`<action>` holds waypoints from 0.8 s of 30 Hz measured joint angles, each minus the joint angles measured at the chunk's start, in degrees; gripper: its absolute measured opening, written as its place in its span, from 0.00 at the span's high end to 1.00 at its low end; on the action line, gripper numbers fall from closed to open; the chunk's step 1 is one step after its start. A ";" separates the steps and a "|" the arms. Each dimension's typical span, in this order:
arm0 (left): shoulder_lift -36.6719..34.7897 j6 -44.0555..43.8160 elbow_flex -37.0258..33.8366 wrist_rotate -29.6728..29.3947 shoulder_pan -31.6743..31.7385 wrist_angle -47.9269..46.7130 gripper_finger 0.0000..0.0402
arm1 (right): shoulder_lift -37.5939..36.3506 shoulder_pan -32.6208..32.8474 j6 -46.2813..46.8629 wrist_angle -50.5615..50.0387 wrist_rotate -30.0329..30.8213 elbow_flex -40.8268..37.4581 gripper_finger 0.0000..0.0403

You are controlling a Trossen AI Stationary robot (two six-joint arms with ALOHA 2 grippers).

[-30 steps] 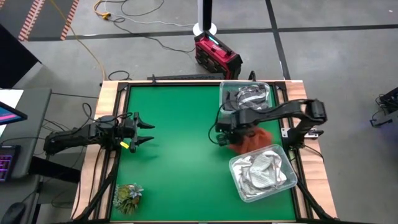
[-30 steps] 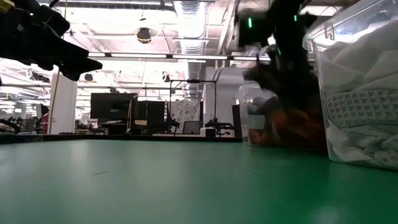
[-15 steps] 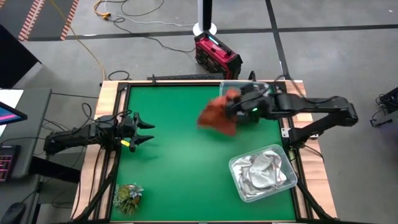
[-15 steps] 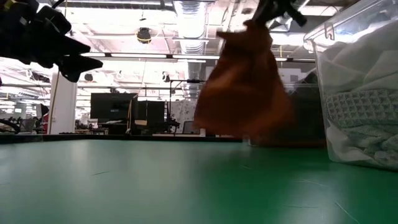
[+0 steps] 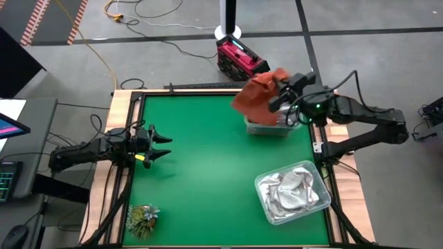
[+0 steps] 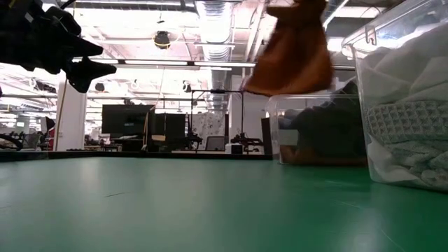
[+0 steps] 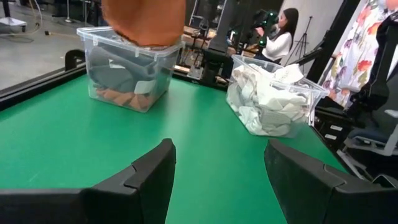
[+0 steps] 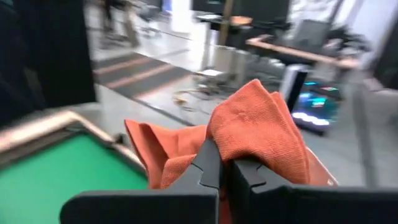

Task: Sort towels by color in basket
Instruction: Put the orange towel into the top transparent bin

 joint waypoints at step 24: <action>0.00 -2.11 0.00 0.02 0.00 -0.46 0.41 | 2.68 -5.23 2.87 -7.91 -47.74 -0.65 0.91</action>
